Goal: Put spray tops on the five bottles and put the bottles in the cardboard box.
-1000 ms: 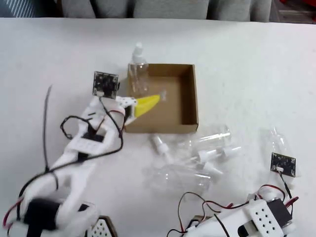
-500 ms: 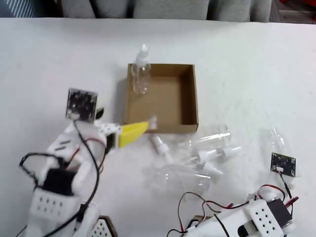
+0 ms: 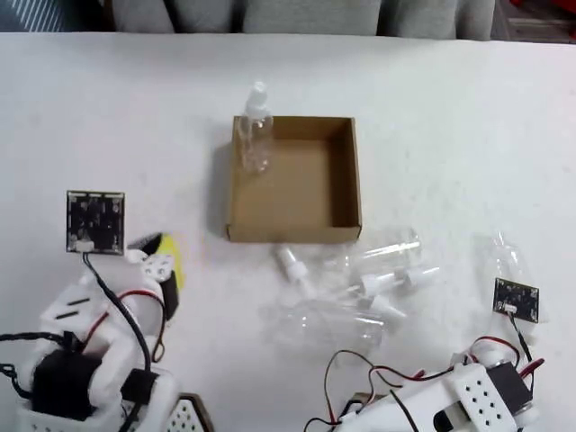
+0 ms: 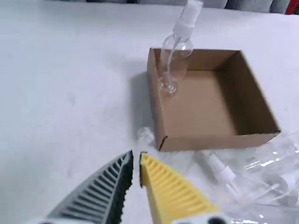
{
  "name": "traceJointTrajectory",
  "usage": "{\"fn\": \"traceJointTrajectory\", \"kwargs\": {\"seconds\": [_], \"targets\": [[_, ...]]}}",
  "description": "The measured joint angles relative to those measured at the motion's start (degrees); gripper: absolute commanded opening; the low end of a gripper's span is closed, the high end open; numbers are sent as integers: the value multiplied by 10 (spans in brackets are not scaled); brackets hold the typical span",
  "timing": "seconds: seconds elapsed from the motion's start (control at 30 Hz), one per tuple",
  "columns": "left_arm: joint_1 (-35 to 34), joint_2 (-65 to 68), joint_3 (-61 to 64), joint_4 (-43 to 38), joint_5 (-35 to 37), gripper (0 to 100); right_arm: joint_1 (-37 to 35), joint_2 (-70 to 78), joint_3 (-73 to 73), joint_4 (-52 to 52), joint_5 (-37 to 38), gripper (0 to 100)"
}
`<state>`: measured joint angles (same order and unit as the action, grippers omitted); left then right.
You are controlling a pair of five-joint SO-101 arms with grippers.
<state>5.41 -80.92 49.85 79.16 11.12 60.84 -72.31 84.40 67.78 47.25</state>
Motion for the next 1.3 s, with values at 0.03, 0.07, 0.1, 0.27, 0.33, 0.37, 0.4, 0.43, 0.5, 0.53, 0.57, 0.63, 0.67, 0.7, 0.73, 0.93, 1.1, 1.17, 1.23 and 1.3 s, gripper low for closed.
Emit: {"fn": "traceJointTrajectory", "kwargs": {"seconds": [0.03, 0.07, 0.1, 0.27, 0.33, 0.37, 0.4, 0.43, 0.5, 0.53, 0.57, 0.63, 0.67, 0.7, 0.73, 0.93, 1.1, 1.17, 1.23, 1.3], "targets": [[-15, 0, 10, 6, 1, 23, 0, 0, 0, 0, 0, 17], [-27, 0, 25, 6, 1, 23, 0, 0, 0, 0, 0, 17], [-40, 0, 43, 5, 1, 23, 0, 0, 0, 0, 0, 17], [-132, 10, 159, -78, 1, 23, -20, 0, 0, 0, -1, 17], [-157, 11, 209, -123, 2, 23, -47, 0, 0, 0, -1, 16], [-166, 11, 230, -142, 2, 23, -63, 0, -1, 1, -1, 16], [-171, 11, 250, -158, 2, 23, -78, 0, -7, 3, -4, 17], [-177, 11, 264, -170, 2, 23, -92, 0, -19, 3, -14, 17], [-185, 11, 272, -181, 2, 23, -112, 0, -59, 17, -40, 17], [-187, 11, 274, -184, 2, 23, -121, 0, -87, 32, -51, 17], [-188, 11, 274, -185, 2, 23, -135, 0, -118, 51, -57, 17], [-188, 20, 274, -191, 2, 23, -171, 0, -183, 98, -64, 17], [-189, 40, 274, -193, 2, 23, -190, 0, -215, 121, -66, 17], [-191, 70, 271, -193, 2, 23, -213, 1, -245, 143, -68, 17], [-192, 93, 265, -193, 2, 23, -236, 8, -274, 162, -69, 17], [-197, 254, 236, -257, 2, 24, -403, 129, -415, 243, -69, 19], [-256, 357, 209, -333, 2, 24, -578, 289, -484, 299, -53, 69], [-273, 396, 183, -336, 2, 24, -658, 352, -484, 301, -31, 108], [-278, 441, 161, -337, 2, 24, -735, 409, -485, 301, -23, 128], [-281, 492, 134, -337, 2, 24, -804, 441, -485, 301, -20, 131]]}}
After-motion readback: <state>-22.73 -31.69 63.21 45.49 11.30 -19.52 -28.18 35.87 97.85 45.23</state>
